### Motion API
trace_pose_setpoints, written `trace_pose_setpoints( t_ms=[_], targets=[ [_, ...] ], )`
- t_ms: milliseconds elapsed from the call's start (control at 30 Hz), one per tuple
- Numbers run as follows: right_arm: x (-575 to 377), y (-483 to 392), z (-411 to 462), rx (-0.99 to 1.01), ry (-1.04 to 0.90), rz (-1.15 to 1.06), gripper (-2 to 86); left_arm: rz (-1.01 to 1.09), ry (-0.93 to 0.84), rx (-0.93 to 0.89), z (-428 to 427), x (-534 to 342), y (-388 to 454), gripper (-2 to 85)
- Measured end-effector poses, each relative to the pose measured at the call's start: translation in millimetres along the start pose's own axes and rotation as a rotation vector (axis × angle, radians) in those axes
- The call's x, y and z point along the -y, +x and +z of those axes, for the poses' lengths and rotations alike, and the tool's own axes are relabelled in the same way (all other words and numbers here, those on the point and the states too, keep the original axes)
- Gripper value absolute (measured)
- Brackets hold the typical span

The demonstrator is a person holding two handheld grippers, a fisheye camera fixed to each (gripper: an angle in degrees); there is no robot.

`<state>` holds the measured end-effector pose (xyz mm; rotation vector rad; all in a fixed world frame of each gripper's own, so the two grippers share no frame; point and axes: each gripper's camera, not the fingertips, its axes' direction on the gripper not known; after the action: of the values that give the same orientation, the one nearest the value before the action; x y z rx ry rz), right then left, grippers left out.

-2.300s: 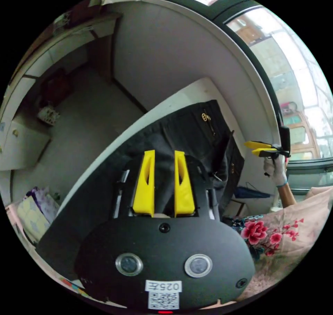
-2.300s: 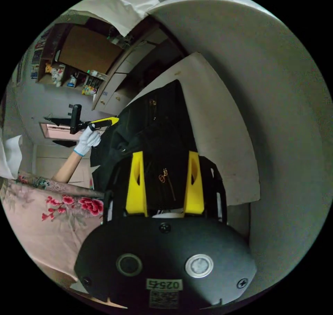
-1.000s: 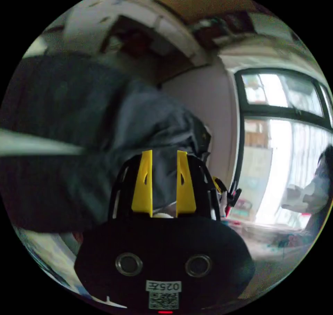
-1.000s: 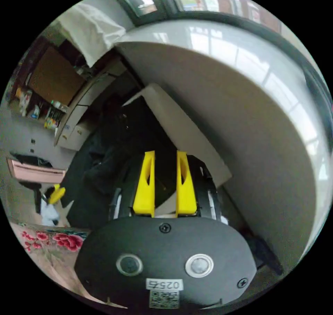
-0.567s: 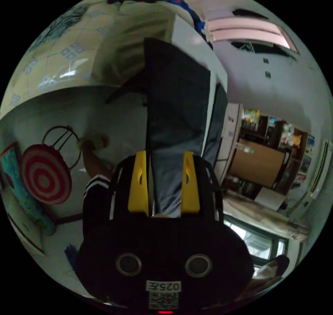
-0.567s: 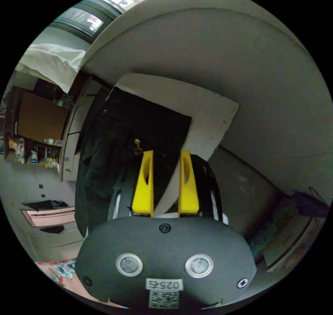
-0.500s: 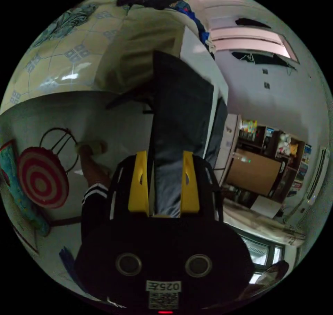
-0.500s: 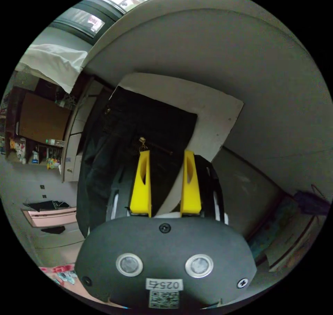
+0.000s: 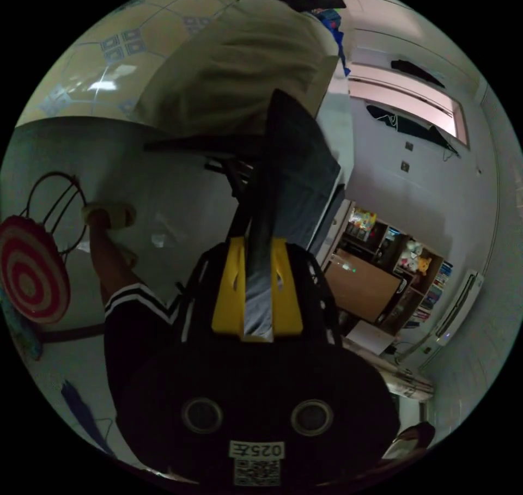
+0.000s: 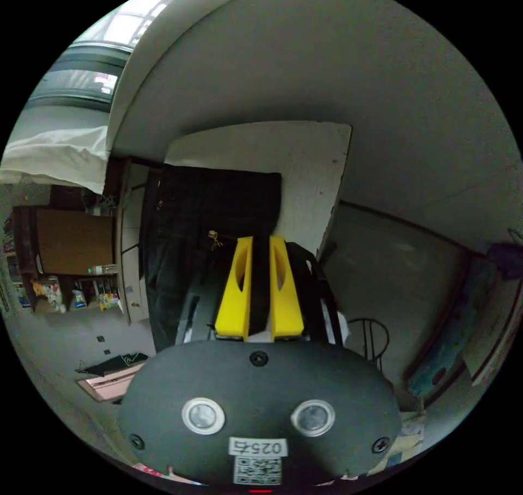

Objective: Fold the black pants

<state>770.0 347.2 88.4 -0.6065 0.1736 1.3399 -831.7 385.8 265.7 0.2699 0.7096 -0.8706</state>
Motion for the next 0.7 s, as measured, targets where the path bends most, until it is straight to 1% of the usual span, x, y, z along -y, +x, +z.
trace_pose_setpoints(
  t_ms=[33, 100, 167, 200, 300, 333, 400, 467, 500, 567, 600, 667, 700],
  targets=[
    [-1.2, 1.2, 0.7, -0.009, 0.014, -0.028, 4.5, 0.003, 0.005, 0.013, -12.5, -5.5, 5.0, 0.8],
    [-0.4, 0.9, 1.6, -0.044, 0.015, -0.08, 3.2, 0.076, -0.016, -0.014, -27.8, -12.0, 19.4, -0.2],
    [8.1, 1.6, 1.7, -0.09, -0.041, -0.1, 0.6, 0.199, -0.086, -0.01, -39.3, -19.1, 48.1, -0.7],
    [10.5, 2.6, 0.9, -0.09, -0.053, -0.093, 0.1, 0.221, -0.105, -0.009, -41.0, -20.6, 55.5, -0.8],
    [15.6, 13.0, -16.1, -0.015, -0.074, -0.053, -0.6, 0.299, -0.181, 0.026, -46.0, -28.9, 95.6, -0.9],
    [13.1, 20.3, -28.0, 0.049, -0.061, -0.022, -0.7, 0.321, -0.205, 0.039, -46.5, -32.8, 110.2, -0.9],
    [7.0, 31.6, -46.8, 0.15, -0.052, 0.025, -0.8, 0.354, -0.23, 0.004, -47.8, -38.9, 128.8, -0.9],
    [-2.1, 42.2, -69.5, 0.313, -0.062, 0.051, -0.8, 0.323, -0.268, -0.154, -49.5, -48.3, 143.9, -0.9],
    [-3.9, 43.4, -74.7, 0.354, -0.068, 0.046, -0.7, 0.32, -0.284, -0.208, -49.5, -51.2, 147.3, -0.9],
    [-6.5, 41.9, -94.1, 0.476, -0.109, 0.002, -0.7, 0.285, -0.351, -0.458, -50.7, -65.3, 159.3, -0.9],
    [-6.9, 41.0, -98.8, 0.505, -0.117, -0.006, -0.7, 0.268, -0.364, -0.53, -51.2, -68.8, 161.2, -0.9],
    [-9.7, 38.2, -117.4, 0.607, -0.124, -0.028, -0.6, 0.201, -0.402, -0.795, -54.6, -82.1, 169.1, -0.9],
    [-10.9, 38.0, -121.9, 0.631, -0.121, -0.033, -0.6, 0.206, -0.405, -0.843, -57.2, -85.5, 172.8, -0.9]
  ],
)
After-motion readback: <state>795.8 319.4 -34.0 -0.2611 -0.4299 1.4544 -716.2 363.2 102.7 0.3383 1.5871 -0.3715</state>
